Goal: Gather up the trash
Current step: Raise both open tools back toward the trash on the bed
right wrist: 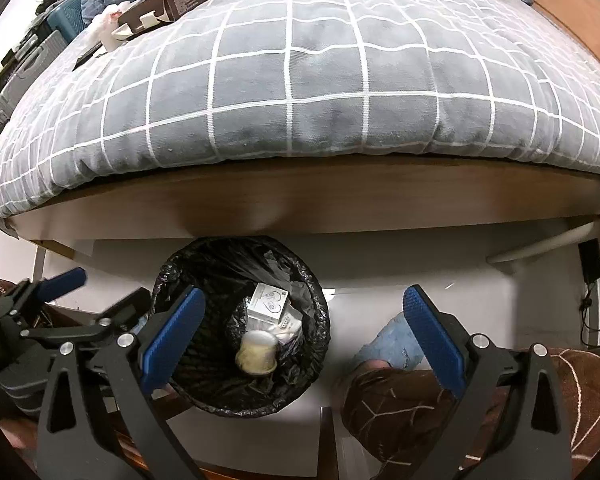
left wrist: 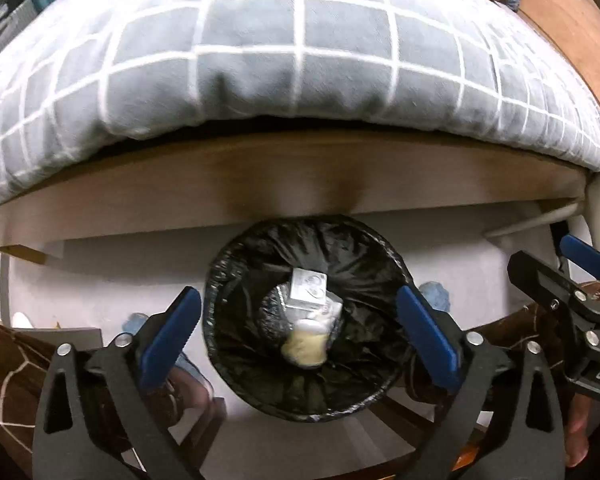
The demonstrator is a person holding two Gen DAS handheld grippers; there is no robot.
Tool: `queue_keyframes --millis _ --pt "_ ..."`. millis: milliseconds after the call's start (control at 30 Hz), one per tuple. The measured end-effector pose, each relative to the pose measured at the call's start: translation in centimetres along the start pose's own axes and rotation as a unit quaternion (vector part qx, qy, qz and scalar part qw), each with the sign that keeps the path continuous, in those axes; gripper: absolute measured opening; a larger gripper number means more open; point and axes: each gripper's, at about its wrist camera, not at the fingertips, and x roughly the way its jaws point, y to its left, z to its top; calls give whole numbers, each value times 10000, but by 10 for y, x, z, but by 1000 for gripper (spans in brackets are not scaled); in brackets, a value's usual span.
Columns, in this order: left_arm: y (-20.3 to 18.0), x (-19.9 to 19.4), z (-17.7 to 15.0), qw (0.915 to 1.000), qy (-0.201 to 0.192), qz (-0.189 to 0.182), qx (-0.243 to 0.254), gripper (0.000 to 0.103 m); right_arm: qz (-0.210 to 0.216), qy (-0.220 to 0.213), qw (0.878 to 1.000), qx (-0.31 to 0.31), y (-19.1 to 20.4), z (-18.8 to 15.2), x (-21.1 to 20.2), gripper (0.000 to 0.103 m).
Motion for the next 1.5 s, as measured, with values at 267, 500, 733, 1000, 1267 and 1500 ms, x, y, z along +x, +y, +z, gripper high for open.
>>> queue_keyframes --millis 267,500,733,1000,1267,1500 --pt "19 -29 7 9995 -290 79 -61 97 55 -150 9998 -140 14 7 -12 96" --pt "31 -58 11 9983 -572 55 -110 97 80 -379 9988 -302 27 15 -29 96" --pt "40 -78 19 9969 -754 51 -199 97 61 -612 9973 -413 43 28 -48 96" --pt "50 -106 35 9942 -1043 73 -270 97 58 -910 9943 -547 57 46 -73 96" --pt "56 -133 48 9908 -1315 113 -298 97 6 -1226 9905 -620 63 64 -102 96" --pt "60 -151 58 9884 -1484 117 -306 97 -10 -1417 9880 -620 66 76 -121 96"
